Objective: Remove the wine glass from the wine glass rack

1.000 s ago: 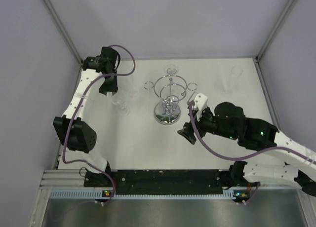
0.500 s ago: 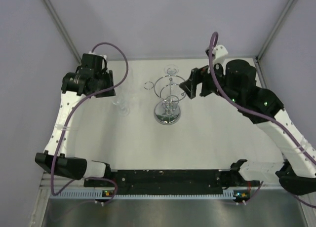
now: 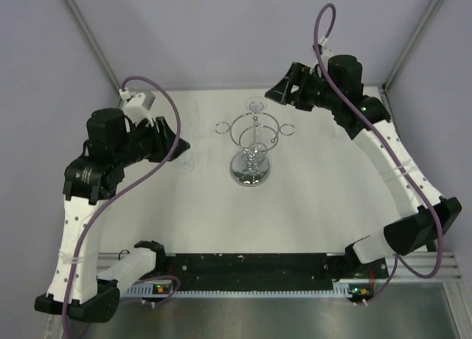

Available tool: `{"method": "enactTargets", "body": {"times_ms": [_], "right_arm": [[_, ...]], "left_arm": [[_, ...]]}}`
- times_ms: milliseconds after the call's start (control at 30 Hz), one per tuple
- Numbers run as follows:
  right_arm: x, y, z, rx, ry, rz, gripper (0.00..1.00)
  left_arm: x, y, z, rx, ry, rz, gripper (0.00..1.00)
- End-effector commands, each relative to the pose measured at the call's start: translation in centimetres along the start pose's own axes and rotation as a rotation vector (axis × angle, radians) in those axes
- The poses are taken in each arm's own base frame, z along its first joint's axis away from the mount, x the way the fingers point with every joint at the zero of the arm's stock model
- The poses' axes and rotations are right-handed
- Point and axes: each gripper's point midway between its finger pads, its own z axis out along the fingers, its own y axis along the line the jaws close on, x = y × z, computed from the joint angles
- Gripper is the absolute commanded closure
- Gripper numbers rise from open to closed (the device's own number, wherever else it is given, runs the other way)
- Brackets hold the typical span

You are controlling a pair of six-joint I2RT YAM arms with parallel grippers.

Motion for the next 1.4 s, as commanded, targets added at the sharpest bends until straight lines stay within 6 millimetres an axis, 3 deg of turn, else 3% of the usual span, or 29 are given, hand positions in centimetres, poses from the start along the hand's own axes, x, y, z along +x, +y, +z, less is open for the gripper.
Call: {"method": "enactTargets", "body": {"times_ms": [0, 300, 667, 733, 767, 1167, 1367], "right_arm": [[-2.7, 0.8, 1.1, -0.086, -0.048, 0.097, 0.26], [-0.8, -3.4, 5.0, -0.042, 0.040, 0.181, 0.28], [0.8, -5.7, 8.0, -0.030, 0.083, 0.232, 0.31], [1.0, -6.3, 8.5, -0.017, 0.087, 0.239, 0.31], [1.1, -6.6, 8.7, -0.012, 0.088, 0.241, 0.31], [1.8, -7.8, 11.5, -0.021, 0.119, 0.280, 0.37], [1.7, -7.7, 11.9, -0.040, 0.118, 0.287, 0.51]], "left_arm": [[0.1, -3.2, -1.1, 0.174, -0.027, -0.013, 0.53], [1.5, -4.7, -2.0, 0.272, -0.031, -0.034, 0.42], [2.4, -4.4, -2.0, 0.263, -0.024, -0.048, 0.17], [2.4, -4.3, -2.0, 0.255, -0.020, -0.050, 0.10], [2.6, -4.1, -1.9, 0.248, -0.014, -0.054, 0.02], [2.7, -3.5, -1.6, 0.221, -0.006, -0.041, 0.02], [2.8, -3.2, -1.2, 0.214, 0.007, -0.040, 0.02]]}}
